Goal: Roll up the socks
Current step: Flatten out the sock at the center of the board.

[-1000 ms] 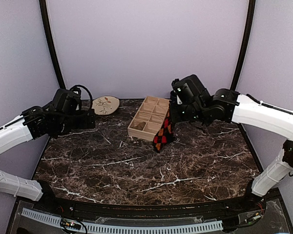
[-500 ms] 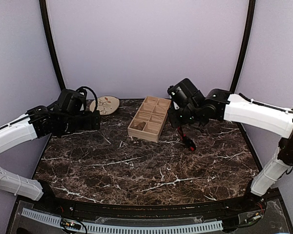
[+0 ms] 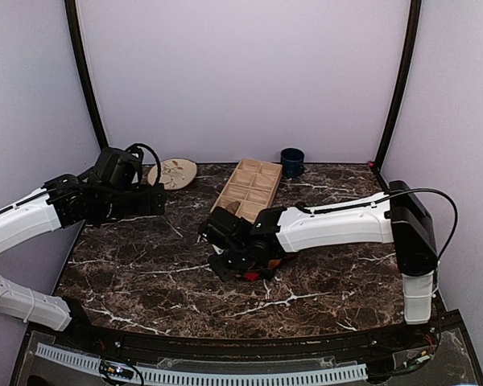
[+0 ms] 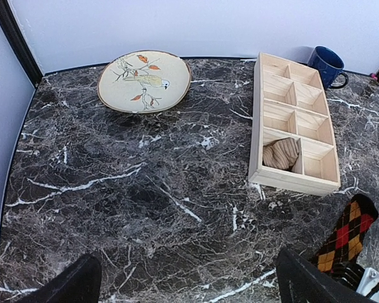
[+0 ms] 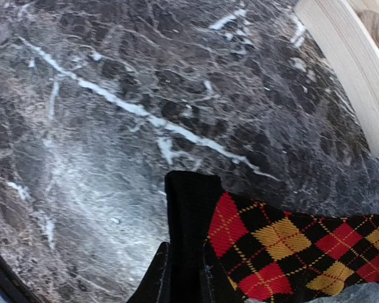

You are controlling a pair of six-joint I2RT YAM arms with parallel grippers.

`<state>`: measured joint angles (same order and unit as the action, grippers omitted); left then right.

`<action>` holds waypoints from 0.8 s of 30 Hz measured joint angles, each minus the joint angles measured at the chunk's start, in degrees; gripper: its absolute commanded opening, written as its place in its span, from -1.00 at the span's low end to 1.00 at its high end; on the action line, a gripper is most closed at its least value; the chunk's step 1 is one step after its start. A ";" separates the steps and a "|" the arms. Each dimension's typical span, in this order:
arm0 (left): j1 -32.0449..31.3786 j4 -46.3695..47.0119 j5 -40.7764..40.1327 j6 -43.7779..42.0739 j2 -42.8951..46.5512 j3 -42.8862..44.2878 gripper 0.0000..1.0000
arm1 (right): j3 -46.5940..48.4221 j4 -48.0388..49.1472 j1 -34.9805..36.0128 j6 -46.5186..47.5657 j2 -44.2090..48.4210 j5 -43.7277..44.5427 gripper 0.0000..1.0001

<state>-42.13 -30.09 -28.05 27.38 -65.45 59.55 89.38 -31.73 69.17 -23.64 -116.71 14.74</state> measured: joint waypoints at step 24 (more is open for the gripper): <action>-3.67 1.77 1.77 -0.42 -5.66 0.02 0.98 | -14.93 9.60 -8.44 -6.84 8.41 -8.48 -0.63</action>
<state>-45.80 -28.32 -26.28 26.96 -71.11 59.57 74.46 -22.13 60.73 -30.48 -108.29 6.26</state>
